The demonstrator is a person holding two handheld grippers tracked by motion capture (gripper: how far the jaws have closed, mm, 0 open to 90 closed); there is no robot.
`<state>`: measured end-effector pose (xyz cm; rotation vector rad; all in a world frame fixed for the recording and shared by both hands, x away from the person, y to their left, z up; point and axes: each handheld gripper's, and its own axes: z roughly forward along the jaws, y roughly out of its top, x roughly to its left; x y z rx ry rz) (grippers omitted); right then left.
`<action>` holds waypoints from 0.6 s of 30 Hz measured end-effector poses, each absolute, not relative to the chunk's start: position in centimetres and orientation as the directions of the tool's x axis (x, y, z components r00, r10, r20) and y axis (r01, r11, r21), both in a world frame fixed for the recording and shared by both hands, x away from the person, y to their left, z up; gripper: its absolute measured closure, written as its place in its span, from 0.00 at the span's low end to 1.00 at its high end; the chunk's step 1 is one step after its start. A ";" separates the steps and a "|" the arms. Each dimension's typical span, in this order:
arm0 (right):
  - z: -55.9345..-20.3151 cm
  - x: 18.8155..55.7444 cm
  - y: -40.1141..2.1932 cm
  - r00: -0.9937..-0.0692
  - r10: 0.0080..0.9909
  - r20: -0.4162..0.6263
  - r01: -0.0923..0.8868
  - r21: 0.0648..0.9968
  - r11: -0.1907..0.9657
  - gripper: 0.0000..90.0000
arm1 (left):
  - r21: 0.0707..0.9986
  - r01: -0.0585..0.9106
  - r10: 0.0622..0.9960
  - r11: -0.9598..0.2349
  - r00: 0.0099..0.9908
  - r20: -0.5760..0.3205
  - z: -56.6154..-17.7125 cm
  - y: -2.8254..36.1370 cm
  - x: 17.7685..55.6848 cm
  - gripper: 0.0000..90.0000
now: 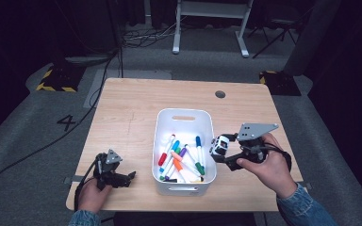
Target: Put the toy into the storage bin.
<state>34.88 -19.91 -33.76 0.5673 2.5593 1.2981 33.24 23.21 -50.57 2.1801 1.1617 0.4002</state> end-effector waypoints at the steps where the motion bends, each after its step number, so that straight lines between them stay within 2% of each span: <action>1: -33.8 34.9 -19.9 -0.902 0.431 -0.018 0.240 0.809 0.536 0.28 | 0.653 0.634 0.824 -0.414 0.565 -0.026 -50.6 23.2 33.2 0.00; 18: -35.8 35.0 -16.1 -0.940 0.342 -0.003 0.226 0.745 0.628 0.28 | 0.654 0.632 0.824 -0.416 0.566 -0.023 -50.6 23.2 33.3 0.00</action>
